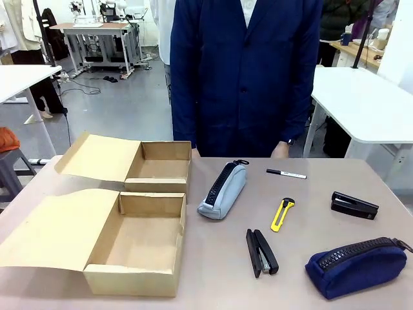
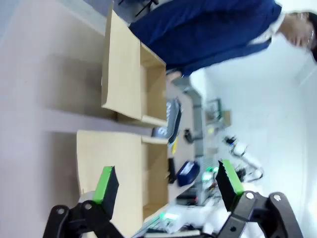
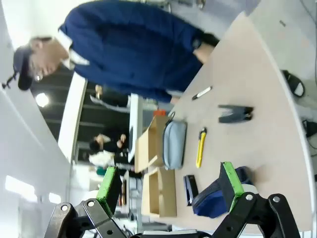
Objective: Place items inside the box.
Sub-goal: Pick up a Pencil pouch or Stapler and place it inside the Mailer Box closest to the robot.
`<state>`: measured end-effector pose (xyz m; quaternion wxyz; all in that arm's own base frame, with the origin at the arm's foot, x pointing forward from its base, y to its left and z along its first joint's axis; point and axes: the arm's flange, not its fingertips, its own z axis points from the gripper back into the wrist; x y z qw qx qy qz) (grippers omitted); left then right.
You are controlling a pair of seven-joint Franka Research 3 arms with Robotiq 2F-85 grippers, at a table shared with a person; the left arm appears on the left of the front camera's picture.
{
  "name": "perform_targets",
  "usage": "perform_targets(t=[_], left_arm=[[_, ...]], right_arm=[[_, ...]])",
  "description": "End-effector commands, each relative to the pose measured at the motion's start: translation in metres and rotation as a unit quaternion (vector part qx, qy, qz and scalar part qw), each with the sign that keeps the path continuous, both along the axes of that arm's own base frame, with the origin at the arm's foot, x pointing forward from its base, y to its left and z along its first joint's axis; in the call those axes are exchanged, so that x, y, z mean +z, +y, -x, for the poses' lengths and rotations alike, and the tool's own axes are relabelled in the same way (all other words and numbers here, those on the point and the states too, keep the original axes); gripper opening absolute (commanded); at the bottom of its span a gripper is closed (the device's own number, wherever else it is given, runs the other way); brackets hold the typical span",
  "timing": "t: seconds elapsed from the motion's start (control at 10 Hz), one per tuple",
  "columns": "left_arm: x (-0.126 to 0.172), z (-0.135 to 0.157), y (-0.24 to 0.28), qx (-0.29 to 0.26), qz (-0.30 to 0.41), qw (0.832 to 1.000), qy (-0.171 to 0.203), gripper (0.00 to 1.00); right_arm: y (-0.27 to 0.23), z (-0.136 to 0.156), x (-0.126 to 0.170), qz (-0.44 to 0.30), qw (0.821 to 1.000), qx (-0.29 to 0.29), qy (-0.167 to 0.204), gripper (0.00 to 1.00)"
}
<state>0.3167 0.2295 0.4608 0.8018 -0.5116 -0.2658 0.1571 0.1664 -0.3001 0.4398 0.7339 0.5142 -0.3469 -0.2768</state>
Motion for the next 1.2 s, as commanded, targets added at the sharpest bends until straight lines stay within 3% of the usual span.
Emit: perform_targets(t=[0.0, 0.6, 0.7, 0.9, 1.0, 1.1], left_arm=[[0.022, 0.007, -0.006, -0.037, -0.053, 0.998, -0.011, 1.00], [0.022, 0.007, -0.006, -0.037, -0.053, 0.998, -0.011, 1.00], [0.022, 0.007, -0.006, -0.037, -0.053, 0.998, -0.011, 1.00], [0.022, 0.007, -0.006, -0.037, -0.053, 0.998, -0.011, 1.00], [0.022, 0.007, -0.006, -0.037, -0.053, 0.998, -0.011, 1.00], [0.022, 0.007, -0.006, -0.037, -0.053, 0.998, -0.011, 1.00]], right_arm=[[0.019, -0.014, 0.022, 0.014, 0.999, 0.033, 0.003, 1.00], [0.019, -0.014, 0.022, 0.014, 0.999, 0.033, 0.003, 1.00], [0.023, -0.018, 0.023, 0.007, 0.999, 0.036, 0.017, 1.00], [0.053, -0.031, 0.028, 0.092, 0.982, 0.164, -0.016, 1.00], [0.075, -0.036, 0.037, 0.142, 0.963, 0.222, -0.051, 1.00], [0.105, -0.036, 0.043, 0.217, 0.918, 0.320, -0.088, 1.00]])
